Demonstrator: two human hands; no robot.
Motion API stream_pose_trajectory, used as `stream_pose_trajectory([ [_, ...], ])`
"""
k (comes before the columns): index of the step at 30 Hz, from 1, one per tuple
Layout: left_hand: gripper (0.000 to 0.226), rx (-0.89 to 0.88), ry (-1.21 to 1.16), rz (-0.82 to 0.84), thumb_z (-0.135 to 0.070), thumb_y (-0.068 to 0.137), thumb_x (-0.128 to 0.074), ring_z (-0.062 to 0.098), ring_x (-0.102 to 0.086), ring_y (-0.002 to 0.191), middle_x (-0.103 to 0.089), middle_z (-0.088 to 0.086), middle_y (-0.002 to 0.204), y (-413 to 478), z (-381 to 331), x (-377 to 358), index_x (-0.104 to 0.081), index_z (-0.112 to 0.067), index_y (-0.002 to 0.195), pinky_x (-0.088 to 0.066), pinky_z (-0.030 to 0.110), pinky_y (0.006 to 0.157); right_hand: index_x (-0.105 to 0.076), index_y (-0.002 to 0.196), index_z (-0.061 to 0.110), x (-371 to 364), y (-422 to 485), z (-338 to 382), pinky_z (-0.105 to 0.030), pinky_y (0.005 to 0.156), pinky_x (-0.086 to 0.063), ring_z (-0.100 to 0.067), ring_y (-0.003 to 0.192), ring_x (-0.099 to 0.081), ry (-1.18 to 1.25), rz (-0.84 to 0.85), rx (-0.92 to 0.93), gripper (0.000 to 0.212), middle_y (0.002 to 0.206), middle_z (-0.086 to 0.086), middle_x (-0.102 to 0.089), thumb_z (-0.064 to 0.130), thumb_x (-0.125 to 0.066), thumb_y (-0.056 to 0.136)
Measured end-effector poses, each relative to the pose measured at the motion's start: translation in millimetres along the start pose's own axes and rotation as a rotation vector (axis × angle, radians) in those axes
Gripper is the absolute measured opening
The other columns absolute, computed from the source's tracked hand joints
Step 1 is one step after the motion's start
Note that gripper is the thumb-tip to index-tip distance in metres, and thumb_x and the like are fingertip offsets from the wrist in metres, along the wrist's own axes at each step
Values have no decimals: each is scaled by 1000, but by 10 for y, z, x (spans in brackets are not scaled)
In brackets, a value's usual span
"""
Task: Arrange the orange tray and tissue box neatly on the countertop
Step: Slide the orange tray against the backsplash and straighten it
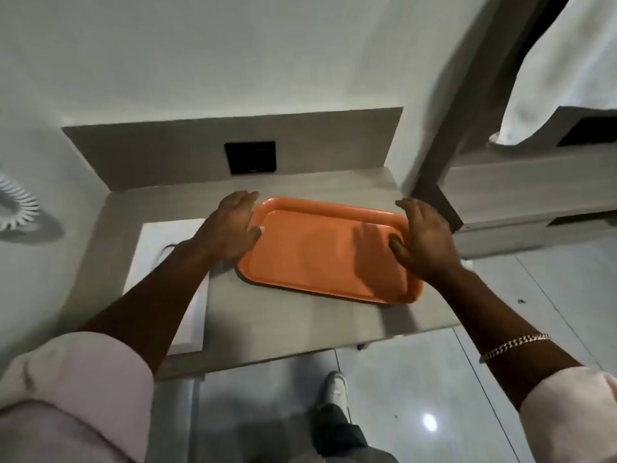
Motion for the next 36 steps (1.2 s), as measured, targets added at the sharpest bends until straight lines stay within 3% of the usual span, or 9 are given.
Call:
stream_pose_trajectory([
  [5, 62, 202, -36, 40, -29, 89, -63, 37, -42, 134, -45, 19, 147, 177, 87, -357, -39, -9, 142, -36, 48, 111, -37, 145, 4, -403, -89, -431, -59, 112, -33, -46, 139, -36, 10, 154, -156, 76, 149, -24, -44, 49, -54, 86],
  [10, 59, 408, -144, -2, -17, 88, -62, 44, -48, 129, -50, 28, 141, 291, 93, -528, -44, 0, 141, -38, 46, 107, -41, 138, 5, -599, -103, -641, -54, 100, -44, -44, 127, -45, 100, 213, -205, 69, 140, -23, -50, 46, -62, 87],
  [14, 50, 430, -251, -109, -23, 69, -44, 45, -63, 100, -68, 29, 107, 259, 88, -546, -64, -1, 109, -48, 48, 87, -49, 129, 2, -672, -120, -725, -47, 89, -50, -42, 112, -56, 254, 155, -333, 54, 126, -24, -58, 27, -68, 86],
  [18, 22, 533, -389, -177, -24, 70, -49, 27, -65, 74, -65, 5, 69, 195, 190, -588, -66, -12, 80, -47, 37, 66, -61, 105, -1, -715, -69, -764, -36, 68, -55, -36, 76, -63, 380, 101, -434, 45, 90, -18, -68, 27, -52, 72],
  [21, 17, 627, -501, -218, -20, 66, -52, 15, -55, 67, -64, -1, 69, 182, 217, -565, -65, -11, 70, -45, 34, 64, -68, 98, 1, -716, 27, -818, -16, 57, -38, -24, 61, -57, 377, 52, -447, 24, 73, -7, -64, 11, -60, 78],
  [23, 13, 660, -535, -258, -16, 67, -52, 13, -54, 71, -63, -3, 76, 168, 210, -501, -64, -21, 68, -45, 34, 68, -70, 93, 2, -696, 116, -836, -13, 55, -33, -19, 56, -55, 336, 30, -441, 15, 70, -8, -65, -2, -63, 81],
  [27, 24, 735, -583, -310, -4, 78, -55, 23, -65, 78, -70, 5, 79, 141, 239, -399, -76, -15, 84, -51, 35, 73, -70, 88, 3, -654, 389, -831, -17, 56, -39, -30, 62, -64, 321, 26, -402, 12, 75, -15, -71, -6, -63, 83],
  [32, 25, 805, -557, -417, -2, 81, -56, 12, -52, 69, -61, -1, 79, 185, 269, -245, -77, -6, 94, -38, 26, 74, -70, 85, 4, -620, 858, -766, -27, 60, -46, -34, 71, -66, 258, 71, -346, 13, 79, -15, -71, -4, -60, 81],
  [36, 25, 809, -587, -381, -3, 82, -55, 17, -53, 78, -56, -9, 65, 311, 313, -185, -72, -18, 71, -38, 21, 63, -70, 88, 5, -659, 1200, -713, -39, 73, -58, -35, 80, -69, 269, 105, -324, 11, 86, -17, -72, 3, -59, 90],
])
Point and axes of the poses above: each hand's wrist, its own y-axis towards the middle knuckle, its own x-axis out of the back of the hand, z = x × y, the point moved 5 cm from there along y, towards the middle knuckle
